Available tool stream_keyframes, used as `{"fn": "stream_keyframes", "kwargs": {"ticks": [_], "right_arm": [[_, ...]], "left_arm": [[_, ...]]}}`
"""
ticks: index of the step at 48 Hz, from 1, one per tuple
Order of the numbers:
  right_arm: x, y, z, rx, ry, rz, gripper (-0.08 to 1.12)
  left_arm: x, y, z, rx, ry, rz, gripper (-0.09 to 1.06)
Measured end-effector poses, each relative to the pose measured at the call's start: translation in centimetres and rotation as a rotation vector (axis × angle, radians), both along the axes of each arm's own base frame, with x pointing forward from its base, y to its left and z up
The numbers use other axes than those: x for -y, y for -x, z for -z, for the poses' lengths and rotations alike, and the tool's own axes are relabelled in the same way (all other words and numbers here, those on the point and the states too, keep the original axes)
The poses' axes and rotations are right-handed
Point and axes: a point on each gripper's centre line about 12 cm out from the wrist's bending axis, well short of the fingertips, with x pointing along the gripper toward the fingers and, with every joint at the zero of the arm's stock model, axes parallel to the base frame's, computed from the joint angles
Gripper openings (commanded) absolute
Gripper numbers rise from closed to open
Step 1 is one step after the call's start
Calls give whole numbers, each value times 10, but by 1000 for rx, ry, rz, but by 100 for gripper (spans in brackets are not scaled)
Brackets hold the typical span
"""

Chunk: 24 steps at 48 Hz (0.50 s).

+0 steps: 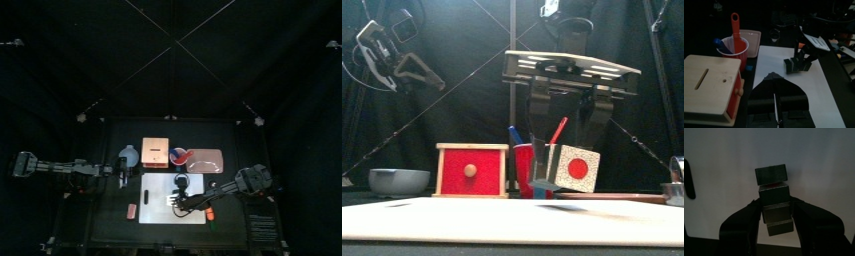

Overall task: Place sushi on board then cut the sushi with the knife then place the pieces on the plate
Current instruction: Pick knife at handle with right hand

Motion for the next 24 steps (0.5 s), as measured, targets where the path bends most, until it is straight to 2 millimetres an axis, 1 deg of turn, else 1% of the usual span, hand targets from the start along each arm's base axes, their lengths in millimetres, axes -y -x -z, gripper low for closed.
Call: {"fn": "stream_keyframes", "kwargs": {"ticks": [6, 15, 18, 24], "right_arm": [[5, -6, 3, -6, 12, 11, 67], [14, -12, 10, -13, 31, 22, 84], [14, -12, 10, -13, 32, 20, 87], [14, -13, 9, -11, 32, 20, 87]], "left_arm": [[0, 1, 0, -11, -6, 3, -2], [0, 3, -4, 2, -13, 5, -2], [0, 4, -4, 5, -15, 6, -2], [-1, 4, -4, 5, -15, 1, -2]]}}
